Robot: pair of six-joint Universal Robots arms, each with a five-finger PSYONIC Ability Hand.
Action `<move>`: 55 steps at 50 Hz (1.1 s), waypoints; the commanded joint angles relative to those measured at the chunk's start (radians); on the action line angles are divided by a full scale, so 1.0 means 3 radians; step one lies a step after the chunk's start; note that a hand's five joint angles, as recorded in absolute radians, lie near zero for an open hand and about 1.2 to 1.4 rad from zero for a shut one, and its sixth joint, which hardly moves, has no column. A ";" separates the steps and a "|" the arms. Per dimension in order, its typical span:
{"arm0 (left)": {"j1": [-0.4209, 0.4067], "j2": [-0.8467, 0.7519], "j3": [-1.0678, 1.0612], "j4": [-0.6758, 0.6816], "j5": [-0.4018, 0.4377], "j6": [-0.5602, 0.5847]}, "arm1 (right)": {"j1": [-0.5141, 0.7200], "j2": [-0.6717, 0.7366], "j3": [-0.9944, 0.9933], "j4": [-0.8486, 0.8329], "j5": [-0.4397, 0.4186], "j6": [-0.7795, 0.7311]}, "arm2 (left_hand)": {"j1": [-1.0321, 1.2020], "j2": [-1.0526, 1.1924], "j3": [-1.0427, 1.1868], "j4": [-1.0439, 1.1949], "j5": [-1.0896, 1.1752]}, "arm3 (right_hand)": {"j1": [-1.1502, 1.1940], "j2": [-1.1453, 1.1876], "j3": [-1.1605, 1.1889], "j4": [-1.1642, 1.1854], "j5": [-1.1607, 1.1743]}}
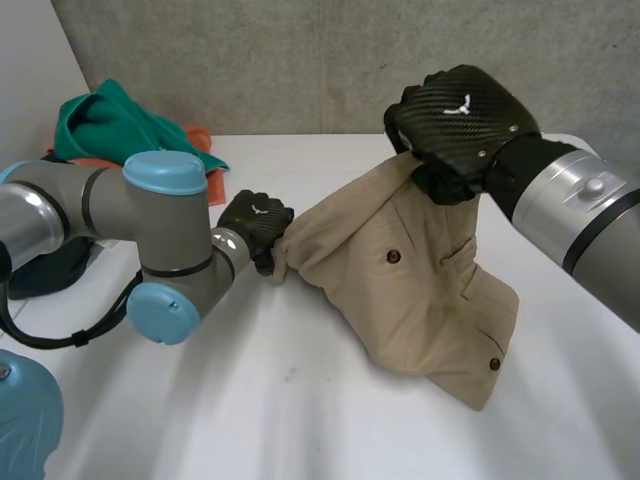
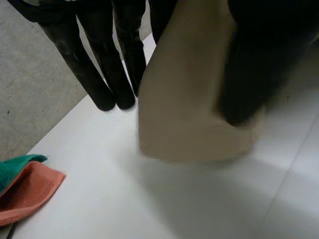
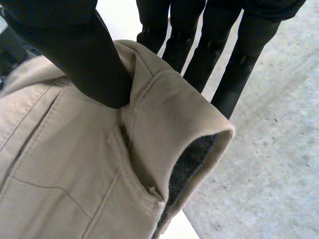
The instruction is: Fold the laundry.
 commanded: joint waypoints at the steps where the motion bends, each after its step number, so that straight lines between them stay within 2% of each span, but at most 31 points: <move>1: 0.0090 0.0053 0.0302 0.0083 -0.0146 0.0019 | -0.0098 0.0343 -0.0146 -0.0139 0.0081 -0.0065 | 0.1320 0.1538 0.1557 0.1537 0.1571 | 0.0909 0.0755 0.0710 0.0672 0.0819; 4: 0.0156 0.0145 0.0522 0.0149 -0.0259 0.0008 | -0.0129 0.0599 -0.0310 -0.0303 0.0168 -0.0183 | 0.1320 0.1538 0.1557 0.1537 0.1571 | 0.0909 0.0755 0.0710 0.0672 0.0819; 8: 0.0253 0.0339 0.0998 0.0369 -0.0316 -0.0007 | -0.0159 0.1116 -0.0922 -0.0722 0.0469 -0.0469 | 0.1320 0.1538 0.1557 0.1537 0.1571 | 0.0909 0.0755 0.0710 0.0672 0.0819; 9: 0.0269 0.0411 0.1206 0.0511 -0.0296 -0.0012 | -0.0144 0.1299 -0.1253 -0.0925 0.0642 -0.0550 | 0.1320 0.1538 0.1557 0.1537 0.1571 | 0.0909 0.0755 0.0710 0.0672 0.0819; 13: 0.0284 0.0544 0.1687 0.0940 -0.0280 -0.0042 | -0.0068 0.1647 -0.2000 -0.1518 0.0945 -0.0546 | 0.1320 0.1538 0.1557 0.1537 0.1571 | 0.0909 0.0755 0.0710 0.0672 0.0819; 16: 0.0289 0.0636 0.1919 0.1243 -0.0275 -0.0078 | -0.0026 0.1684 -0.2274 -0.2010 0.0966 -0.0414 | 0.1320 0.1538 0.1557 0.1537 0.1571 | 0.0909 0.0755 0.0710 0.0672 0.0819; 19: 0.0295 0.0698 0.1980 0.1442 -0.0260 -0.0104 | -0.0021 0.1643 -0.2330 -0.2337 0.0864 -0.0291 | 0.1320 0.1538 0.1557 0.1537 0.1571 | 0.0909 0.0755 0.0710 0.0672 0.0819; 21: 0.0310 0.0708 0.1960 0.1484 -0.0255 -0.0119 | -0.0006 0.1643 -0.2295 -0.2359 0.0798 -0.0270 | 0.1320 0.1538 0.1557 0.1537 0.1571 | 0.0909 0.0755 0.0710 0.0672 0.0819; 26: 0.0346 0.0764 0.1588 0.1346 -0.0295 -0.0135 | 0.0010 0.1618 -0.1963 -0.2247 0.0593 -0.0229 | 0.1320 0.1538 0.1557 0.1537 0.1571 | 0.0909 0.0755 0.0710 0.0672 0.0819; 34: 0.0387 0.0816 0.0259 0.1290 -0.0306 -0.0125 | -0.0057 0.1766 -0.1078 -0.2145 0.0322 -0.0224 | 0.1320 0.1538 0.1557 0.1537 0.1571 | 0.0909 0.0755 0.0710 0.0672 0.0819; 38: 0.0336 0.0724 -0.0416 0.1229 -0.0311 -0.0104 | -0.0047 0.1883 -0.0654 -0.1844 0.0296 -0.0316 | 0.1320 0.1538 0.1557 0.1537 0.1571 | 0.0909 0.0755 0.0710 0.0672 0.0819; 42: 0.0295 0.0652 -0.0989 0.0836 -0.0402 0.0115 | -0.0047 0.1904 -0.0286 -0.1287 0.0281 -0.0443 | 0.1320 0.1538 0.1557 0.1537 0.1571 | 0.0909 0.0755 0.0710 0.0672 0.0819; 46: 0.0289 0.0698 -0.1215 0.0534 -0.0469 0.0172 | -0.0103 0.1904 -0.0147 -0.0817 0.0189 -0.0530 | 0.1292 0.1510 0.1529 0.1509 0.1543 | 0.0908 0.0753 0.0709 0.0671 0.0818; 49: 0.0295 0.0764 -0.1282 0.0421 -0.0485 0.0142 | -0.0118 0.1884 -0.0131 -0.0504 0.0148 -0.0607 | 0.0736 0.0954 0.0973 0.0953 0.0987 | 0.0479 0.0324 0.0279 0.0242 0.0389; 53: 0.0300 0.0938 -0.1353 0.0364 -0.0444 0.0055 | -0.0134 0.1787 -0.0131 -0.0186 0.0148 -0.0582 | -0.0808 -0.0590 -0.0572 -0.0591 -0.0558 | -0.0518 -0.0673 -0.0717 -0.0755 -0.0608; 54: 0.0300 0.1019 -0.1389 0.0349 -0.0413 0.0029 | -0.0134 0.1726 -0.0121 -0.0151 0.0178 -0.0516 | -0.1451 -0.1234 -0.1215 -0.1234 -0.1201 | -0.1034 -0.1189 -0.1234 -0.1271 -0.1124; 55: 0.0295 0.1055 -0.1409 0.0344 -0.0403 0.0019 | -0.0139 0.1690 -0.0106 -0.0150 0.0204 -0.0470 | -0.1622 -0.1405 -0.1386 -0.1405 -0.1372 | -0.1243 -0.1397 -0.1442 -0.1480 -0.1333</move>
